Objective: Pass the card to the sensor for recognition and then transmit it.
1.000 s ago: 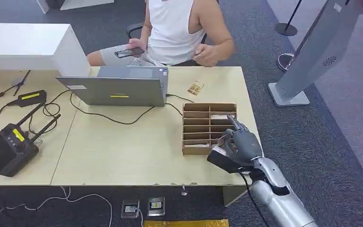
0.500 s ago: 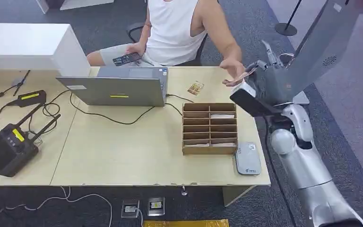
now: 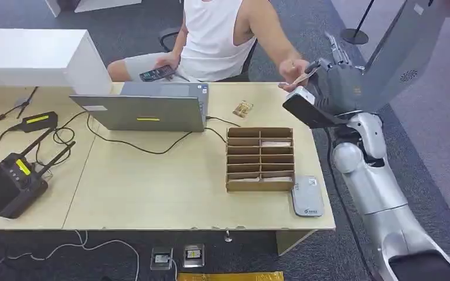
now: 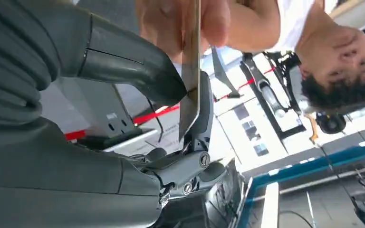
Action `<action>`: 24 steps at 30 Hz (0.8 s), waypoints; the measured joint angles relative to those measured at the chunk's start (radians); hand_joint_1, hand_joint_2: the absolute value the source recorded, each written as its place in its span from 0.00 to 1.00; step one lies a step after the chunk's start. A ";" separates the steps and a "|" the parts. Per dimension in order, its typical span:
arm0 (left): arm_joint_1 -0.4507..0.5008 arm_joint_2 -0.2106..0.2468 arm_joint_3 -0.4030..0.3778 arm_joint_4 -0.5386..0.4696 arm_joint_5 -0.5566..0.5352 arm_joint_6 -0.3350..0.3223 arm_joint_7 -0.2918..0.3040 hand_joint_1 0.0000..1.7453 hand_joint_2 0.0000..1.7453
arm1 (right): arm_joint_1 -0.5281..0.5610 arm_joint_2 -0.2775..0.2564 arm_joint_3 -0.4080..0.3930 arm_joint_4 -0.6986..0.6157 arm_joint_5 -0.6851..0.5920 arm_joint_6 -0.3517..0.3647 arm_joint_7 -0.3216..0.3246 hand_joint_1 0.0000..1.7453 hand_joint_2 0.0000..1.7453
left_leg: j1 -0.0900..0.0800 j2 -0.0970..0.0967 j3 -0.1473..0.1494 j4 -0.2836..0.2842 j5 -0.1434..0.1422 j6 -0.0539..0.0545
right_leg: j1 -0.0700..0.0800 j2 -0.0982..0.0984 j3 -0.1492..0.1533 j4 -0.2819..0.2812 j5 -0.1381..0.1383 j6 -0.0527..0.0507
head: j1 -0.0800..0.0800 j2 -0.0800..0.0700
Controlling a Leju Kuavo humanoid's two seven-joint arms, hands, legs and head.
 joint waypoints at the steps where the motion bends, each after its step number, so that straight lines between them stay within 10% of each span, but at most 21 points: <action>1: 0.000 0.000 0.000 0.000 0.000 -0.002 0.000 0.00 0.00 | 0.002 0.002 0.002 0.016 -0.004 -0.003 -0.002 1.00 1.00 | 0.000 -0.001 0.000 0.000 0.000 0.000 | 0.000 -0.001 0.000 0.000 0.000 0.000 | 0.000 0.000; 15: 0.001 0.003 0.000 0.000 0.000 -0.014 0.000 0.00 0.00 | 0.019 0.016 0.013 0.162 -0.030 -0.016 -0.021 0.90 1.00 | 0.000 -0.001 0.000 0.000 0.000 0.000 | 0.000 -0.001 0.000 0.000 0.000 0.000 | 0.000 0.000; 16: 0.001 0.003 0.000 0.000 0.000 -0.014 0.000 0.00 0.00 | 0.021 0.016 0.013 0.166 -0.031 -0.016 -0.022 0.26 1.00 | 0.000 -0.001 0.000 0.000 0.000 0.000 | 0.000 -0.001 0.000 0.000 0.000 0.000 | 0.000 0.000; 17: 0.001 0.004 0.000 0.000 0.000 -0.014 0.000 0.00 0.00 | 0.023 0.016 0.013 0.171 -0.032 -0.016 -0.023 0.00 1.00 | 0.000 -0.001 0.000 0.000 0.000 0.000 | 0.000 -0.001 0.000 0.000 0.000 0.000 | 0.000 0.000; 24: 0.002 0.006 0.000 0.000 0.001 -0.014 0.000 0.00 0.00 | 0.024 0.019 0.013 0.193 -0.045 -0.044 -0.022 0.00 1.00 | 0.000 -0.001 0.000 0.000 0.000 0.000 | 0.000 -0.001 0.000 0.000 0.000 0.000 | 0.000 0.000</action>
